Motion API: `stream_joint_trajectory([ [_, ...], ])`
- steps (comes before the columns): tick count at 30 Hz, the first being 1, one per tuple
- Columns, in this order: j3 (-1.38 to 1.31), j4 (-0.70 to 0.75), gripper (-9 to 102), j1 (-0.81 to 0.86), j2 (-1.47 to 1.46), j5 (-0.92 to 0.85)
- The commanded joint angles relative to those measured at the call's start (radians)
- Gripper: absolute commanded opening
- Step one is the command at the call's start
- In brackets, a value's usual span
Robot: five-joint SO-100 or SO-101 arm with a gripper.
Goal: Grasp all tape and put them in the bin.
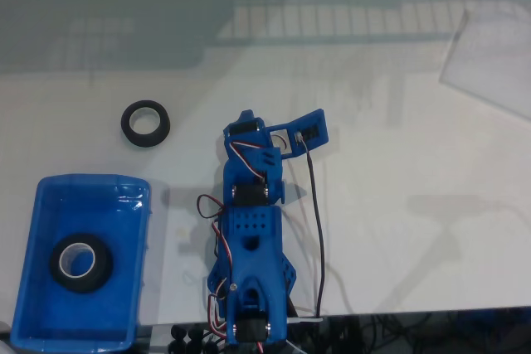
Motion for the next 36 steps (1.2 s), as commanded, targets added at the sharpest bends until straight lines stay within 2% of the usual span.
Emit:
stream_joint_trajectory([
  [1, 0.035, 0.003, 0, -0.005, 0.015, -0.023],
  [25, 0.035, 0.003, 1, -0.008, 0.015, -0.037],
  [30, 0.035, -0.002, 25, -0.015, 0.015, -0.040],
  [36, -0.034, -0.006, 28, -0.069, -0.017, -0.107],
])
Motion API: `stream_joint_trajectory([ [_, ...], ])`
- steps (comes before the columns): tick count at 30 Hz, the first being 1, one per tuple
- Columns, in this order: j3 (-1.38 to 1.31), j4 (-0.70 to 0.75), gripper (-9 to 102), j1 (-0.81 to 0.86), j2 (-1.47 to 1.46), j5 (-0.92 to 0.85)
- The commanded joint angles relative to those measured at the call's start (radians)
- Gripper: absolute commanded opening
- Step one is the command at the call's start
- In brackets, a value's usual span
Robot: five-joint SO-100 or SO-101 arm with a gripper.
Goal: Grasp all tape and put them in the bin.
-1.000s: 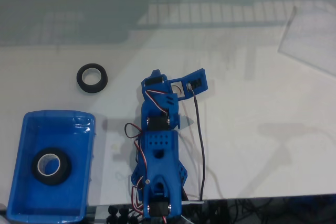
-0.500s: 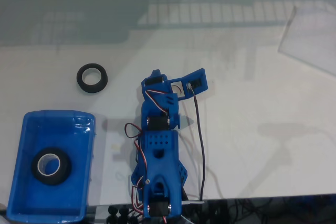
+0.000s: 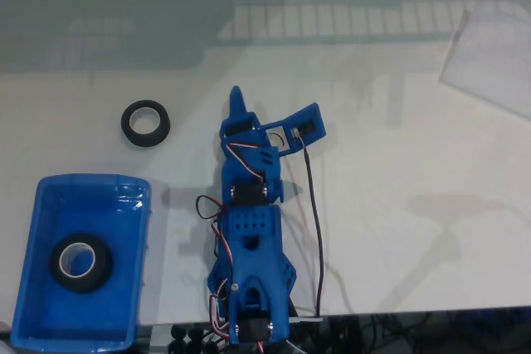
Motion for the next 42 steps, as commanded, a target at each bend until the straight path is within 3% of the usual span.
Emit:
stream_joint_trajectory([
  [1, -0.072, -0.006, 28, -0.049, -0.063, -0.035],
  [7, -0.460, 0.037, 29, -0.144, -0.512, -0.051],
  [15, -0.899, 0.284, 30, -0.295, -0.956, -0.173],
  [22, -1.092, 0.390, 30, -0.380, -1.292, -0.244],
  [42, -1.325, 0.390, 30, -0.522, -1.750, -0.244],
])
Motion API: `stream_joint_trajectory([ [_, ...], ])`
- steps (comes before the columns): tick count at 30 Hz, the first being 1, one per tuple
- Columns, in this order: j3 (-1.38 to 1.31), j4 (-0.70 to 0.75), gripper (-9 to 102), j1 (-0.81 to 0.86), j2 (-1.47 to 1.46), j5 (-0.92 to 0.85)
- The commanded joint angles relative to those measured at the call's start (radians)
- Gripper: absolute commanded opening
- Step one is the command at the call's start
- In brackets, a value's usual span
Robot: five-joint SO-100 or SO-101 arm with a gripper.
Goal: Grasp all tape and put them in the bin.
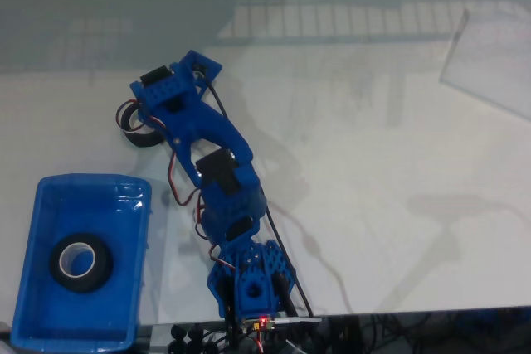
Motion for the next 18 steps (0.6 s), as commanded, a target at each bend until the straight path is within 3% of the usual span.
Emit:
stream_joint_trajectory([
  [1, -0.083, -0.003, 30, -0.021, -0.028, 0.008],
  [18, -0.169, -0.052, 26, -0.052, -0.202, 0.049],
])
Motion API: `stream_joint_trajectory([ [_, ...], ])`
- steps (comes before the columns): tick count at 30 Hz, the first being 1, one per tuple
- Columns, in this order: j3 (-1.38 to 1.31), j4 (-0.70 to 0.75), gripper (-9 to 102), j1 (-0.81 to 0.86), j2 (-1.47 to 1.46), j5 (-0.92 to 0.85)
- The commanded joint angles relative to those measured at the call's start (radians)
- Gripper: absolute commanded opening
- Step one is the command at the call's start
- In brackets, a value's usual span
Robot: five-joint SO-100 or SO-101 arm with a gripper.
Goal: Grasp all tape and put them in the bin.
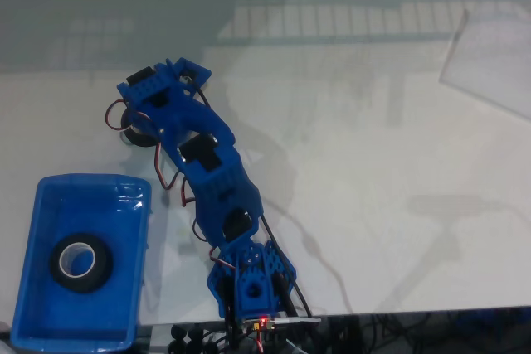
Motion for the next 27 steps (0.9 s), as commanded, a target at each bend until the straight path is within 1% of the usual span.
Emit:
stream_joint_trajectory([
  [1, -0.057, -0.029, 26, -0.008, -0.002, -0.005],
  [5, -0.061, -0.046, 23, -0.003, -0.014, -0.012],
  [6, -0.063, -0.054, 20, -0.003, -0.017, -0.012],
  [7, -0.063, -0.063, 12, -0.002, -0.020, -0.012],
  [8, -0.063, -0.071, 0, -0.002, -0.020, -0.014],
  [19, -0.063, -0.087, 0, -0.003, 0.041, 0.040],
  [27, -0.072, -0.092, 0, 0.000, 0.299, 0.098],
])
